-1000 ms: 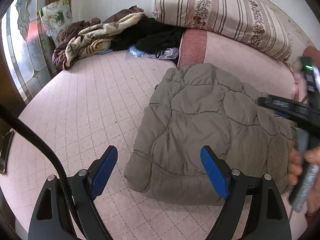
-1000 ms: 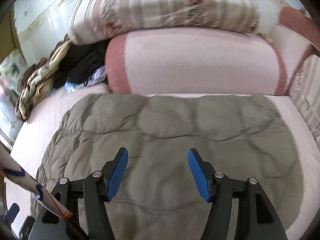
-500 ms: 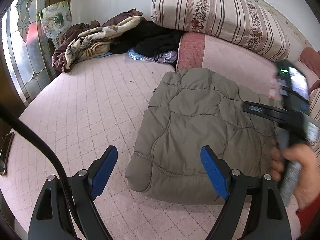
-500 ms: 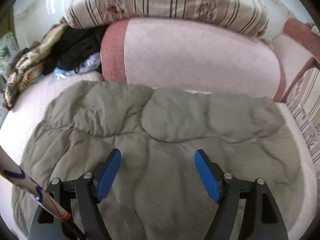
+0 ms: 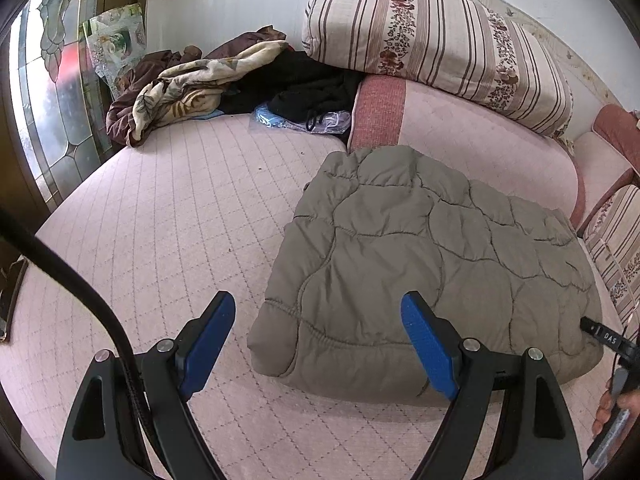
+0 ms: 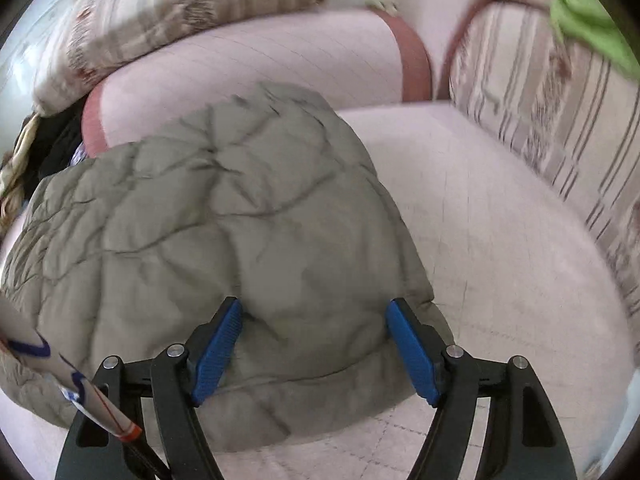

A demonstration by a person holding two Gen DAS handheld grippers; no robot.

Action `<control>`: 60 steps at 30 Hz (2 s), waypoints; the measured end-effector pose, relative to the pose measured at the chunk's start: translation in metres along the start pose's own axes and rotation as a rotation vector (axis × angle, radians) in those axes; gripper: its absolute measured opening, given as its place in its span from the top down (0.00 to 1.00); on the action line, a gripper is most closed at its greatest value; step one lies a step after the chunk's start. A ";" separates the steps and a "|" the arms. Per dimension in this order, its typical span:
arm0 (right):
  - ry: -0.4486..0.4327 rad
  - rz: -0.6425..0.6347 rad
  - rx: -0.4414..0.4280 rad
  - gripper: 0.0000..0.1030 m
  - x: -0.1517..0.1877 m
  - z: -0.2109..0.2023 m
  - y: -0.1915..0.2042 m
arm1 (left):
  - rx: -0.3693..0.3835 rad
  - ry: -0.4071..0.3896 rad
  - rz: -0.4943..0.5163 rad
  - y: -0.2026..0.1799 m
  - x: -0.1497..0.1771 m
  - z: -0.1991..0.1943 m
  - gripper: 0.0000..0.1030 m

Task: Fold large clothes

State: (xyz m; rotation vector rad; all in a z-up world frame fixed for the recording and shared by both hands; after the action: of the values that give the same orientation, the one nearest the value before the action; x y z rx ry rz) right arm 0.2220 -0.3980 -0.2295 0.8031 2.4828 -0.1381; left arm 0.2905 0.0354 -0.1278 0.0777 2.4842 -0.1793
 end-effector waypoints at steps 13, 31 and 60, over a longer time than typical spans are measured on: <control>-0.157 -0.075 0.095 0.19 -0.007 -0.065 0.017 | 0.000 -0.002 0.003 -0.001 -0.001 -0.001 0.18; -0.046 -0.262 0.023 0.17 0.034 -0.021 0.120 | -0.011 0.021 -0.025 0.011 -0.004 0.003 0.18; 0.345 0.194 -0.705 0.00 -0.024 0.085 -0.022 | 0.581 0.411 -0.188 -0.011 -0.003 0.132 0.00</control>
State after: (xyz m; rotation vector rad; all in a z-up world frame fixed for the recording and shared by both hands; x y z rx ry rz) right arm 0.2635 -0.4496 -0.2916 0.7804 2.4602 0.9599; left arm 0.3708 0.0047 -0.2283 0.1343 2.7571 -1.0545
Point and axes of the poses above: each gripper's, at about its wrist camera, not at the fingertips, and z roughly the way its jaws point, y to its left, x to its underside, the point moved 9 cm from there along z, roughly the way its jaws point, and after that the axes turned 7 degrees about y, right-handed, at the moved point
